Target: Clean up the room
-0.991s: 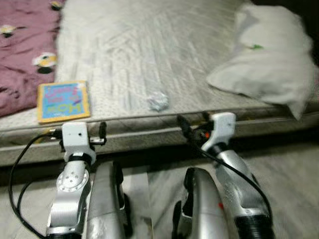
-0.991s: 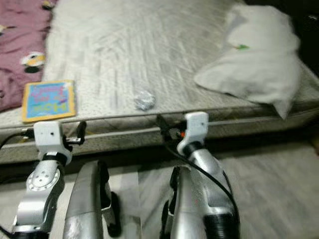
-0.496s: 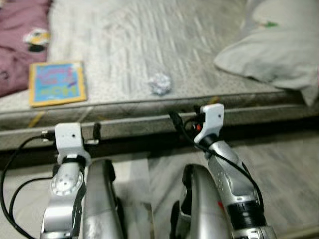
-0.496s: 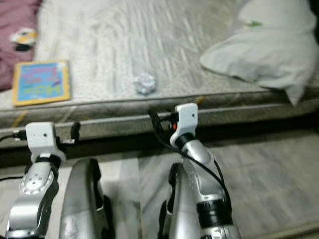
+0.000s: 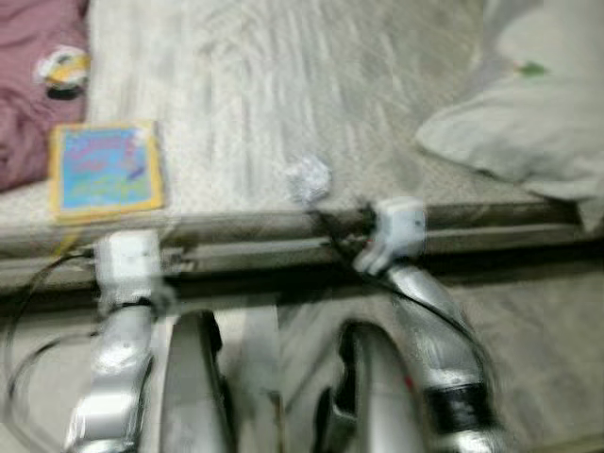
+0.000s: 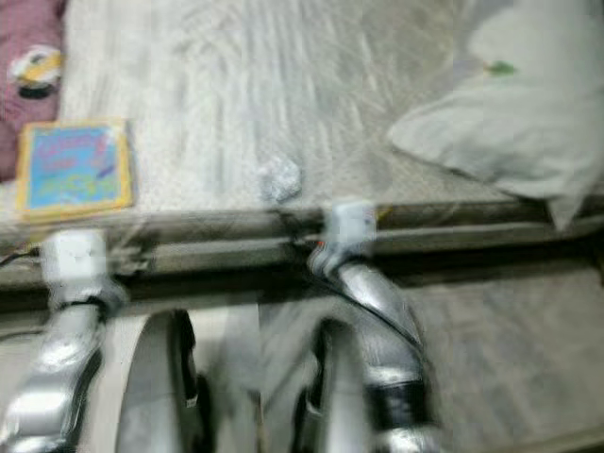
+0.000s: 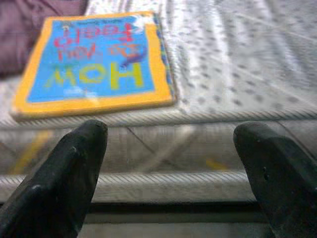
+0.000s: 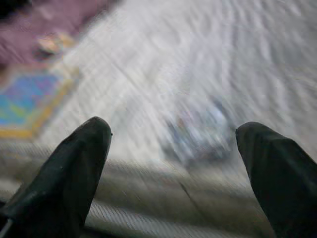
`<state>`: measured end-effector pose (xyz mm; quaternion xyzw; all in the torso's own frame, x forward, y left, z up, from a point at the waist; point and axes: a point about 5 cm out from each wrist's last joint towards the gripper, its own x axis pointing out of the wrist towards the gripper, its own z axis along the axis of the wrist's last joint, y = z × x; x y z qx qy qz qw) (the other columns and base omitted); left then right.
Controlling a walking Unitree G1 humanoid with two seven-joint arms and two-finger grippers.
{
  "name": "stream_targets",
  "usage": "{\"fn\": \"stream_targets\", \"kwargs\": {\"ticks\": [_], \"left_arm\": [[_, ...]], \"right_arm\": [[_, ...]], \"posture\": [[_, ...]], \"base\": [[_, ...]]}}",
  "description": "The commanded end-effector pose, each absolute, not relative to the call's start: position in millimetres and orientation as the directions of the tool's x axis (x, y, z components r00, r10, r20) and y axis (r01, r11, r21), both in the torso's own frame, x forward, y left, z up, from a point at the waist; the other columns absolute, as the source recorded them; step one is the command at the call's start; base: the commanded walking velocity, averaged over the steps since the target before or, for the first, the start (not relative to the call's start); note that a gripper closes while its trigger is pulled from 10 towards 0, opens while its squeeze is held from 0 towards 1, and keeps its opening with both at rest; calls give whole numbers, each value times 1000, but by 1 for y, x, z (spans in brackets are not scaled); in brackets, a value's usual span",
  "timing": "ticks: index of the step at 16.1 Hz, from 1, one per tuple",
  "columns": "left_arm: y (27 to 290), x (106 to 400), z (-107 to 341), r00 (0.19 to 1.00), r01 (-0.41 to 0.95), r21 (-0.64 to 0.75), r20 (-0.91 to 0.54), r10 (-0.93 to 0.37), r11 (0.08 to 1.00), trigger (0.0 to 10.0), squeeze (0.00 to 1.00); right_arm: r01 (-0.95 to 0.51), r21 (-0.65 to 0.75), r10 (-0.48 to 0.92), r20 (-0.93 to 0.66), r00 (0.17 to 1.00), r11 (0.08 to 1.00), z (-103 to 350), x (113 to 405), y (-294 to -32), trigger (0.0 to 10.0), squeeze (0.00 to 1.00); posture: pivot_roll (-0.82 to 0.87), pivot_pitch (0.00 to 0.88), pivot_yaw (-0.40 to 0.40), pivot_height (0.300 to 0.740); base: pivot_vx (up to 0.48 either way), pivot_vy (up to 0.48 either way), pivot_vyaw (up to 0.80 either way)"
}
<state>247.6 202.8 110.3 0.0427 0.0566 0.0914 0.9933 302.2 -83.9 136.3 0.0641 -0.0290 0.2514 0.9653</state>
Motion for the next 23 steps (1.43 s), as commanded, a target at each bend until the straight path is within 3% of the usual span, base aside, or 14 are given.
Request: {"fn": "stream_targets", "kwargs": {"ticks": [1, 6, 11, 17, 23], "left_arm": [[190, 249, 109, 983, -140, 76, -111, 148, 987, 10000, 0], [189, 247, 109, 982, -146, 87, -109, 155, 985, 10000, 0], [205, 228, 109, 969, -183, 155, -139, 205, 971, 10000, 0], [206, 209, 116, 969, -171, 179, -147, 198, 969, 10000, 0], [202, 183, 113, 960, -155, 184, -204, 192, 971, 10000, 0]], "right_arm": [[-437, 106, 436, 28, 899, 893, 120, 298, -104, 10000, 0], [-481, 79, 484, -16, 875, 873, 111, 295, -98, 10000, 0], [-569, 16, 568, -83, 819, 822, 100, 300, -87, 10000, 0], [-521, -19, 521, 72, 851, 854, 128, 337, -67, 10000, 0], [-521, -14, 521, 44, 853, 854, 130, 356, -44, 10000, 0]], "posture": [[34, 294, -73, 527], [51, 289, -71, 527], [105, 321, -65, 527], [173, 350, -52, 527], [224, 369, -42, 527]], "base": [[274, 0, 0], [0, 0, 0], [0, 0, 0], [0, 0, 0], [0, 0, 0]]}}
